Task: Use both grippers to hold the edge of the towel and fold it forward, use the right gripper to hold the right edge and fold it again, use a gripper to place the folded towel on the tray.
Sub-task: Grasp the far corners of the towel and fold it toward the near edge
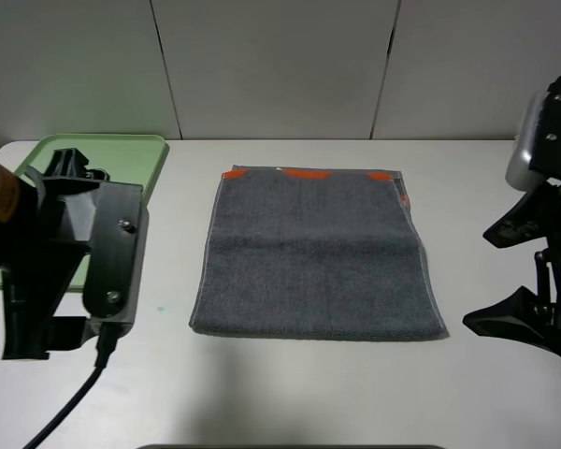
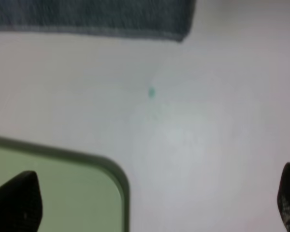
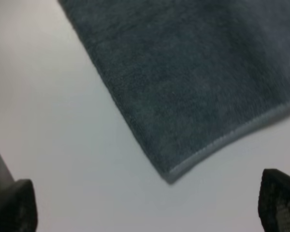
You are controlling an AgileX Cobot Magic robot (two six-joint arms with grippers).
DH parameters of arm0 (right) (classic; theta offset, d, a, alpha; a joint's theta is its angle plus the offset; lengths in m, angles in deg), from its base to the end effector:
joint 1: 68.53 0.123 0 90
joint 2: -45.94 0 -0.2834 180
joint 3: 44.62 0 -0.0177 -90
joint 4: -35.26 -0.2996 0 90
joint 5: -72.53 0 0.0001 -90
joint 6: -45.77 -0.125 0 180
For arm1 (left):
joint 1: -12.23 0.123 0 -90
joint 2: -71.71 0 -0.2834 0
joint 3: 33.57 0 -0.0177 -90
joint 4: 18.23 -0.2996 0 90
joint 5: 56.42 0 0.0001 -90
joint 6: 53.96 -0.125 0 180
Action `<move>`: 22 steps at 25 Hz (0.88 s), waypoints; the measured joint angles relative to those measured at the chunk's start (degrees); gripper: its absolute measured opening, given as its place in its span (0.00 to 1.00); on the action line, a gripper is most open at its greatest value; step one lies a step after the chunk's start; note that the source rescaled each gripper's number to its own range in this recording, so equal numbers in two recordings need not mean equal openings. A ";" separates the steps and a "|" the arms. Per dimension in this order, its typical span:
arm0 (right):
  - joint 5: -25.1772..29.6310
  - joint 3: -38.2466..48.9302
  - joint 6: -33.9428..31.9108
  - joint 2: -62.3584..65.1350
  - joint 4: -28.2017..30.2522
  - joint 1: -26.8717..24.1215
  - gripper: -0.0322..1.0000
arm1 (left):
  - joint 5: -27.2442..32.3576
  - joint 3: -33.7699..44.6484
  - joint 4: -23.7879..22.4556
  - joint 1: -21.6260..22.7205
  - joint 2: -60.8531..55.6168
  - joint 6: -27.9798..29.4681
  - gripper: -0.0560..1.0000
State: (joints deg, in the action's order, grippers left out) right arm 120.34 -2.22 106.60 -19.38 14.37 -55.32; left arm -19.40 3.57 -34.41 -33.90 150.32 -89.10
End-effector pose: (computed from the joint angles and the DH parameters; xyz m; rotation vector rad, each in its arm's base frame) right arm 0.2124 0.0838 0.1982 -1.3758 2.2330 0.1618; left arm 0.2092 -0.1873 0.1781 1.8980 1.8371 0.2350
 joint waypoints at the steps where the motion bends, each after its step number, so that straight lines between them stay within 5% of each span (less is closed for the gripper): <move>1: -0.66 0.00 1.37 -1.17 0.05 0.37 1.00 | -1.45 0.00 0.05 -0.02 1.43 0.00 0.98; 22: -17.35 0.00 5.51 -23.65 4.55 0.79 1.00 | -28.42 -0.13 -5.39 -0.02 29.32 -0.05 0.98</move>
State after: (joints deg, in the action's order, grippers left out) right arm 102.99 -2.22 112.11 -43.03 18.92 -54.53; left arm -47.83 3.45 -39.80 -33.92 179.63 -89.15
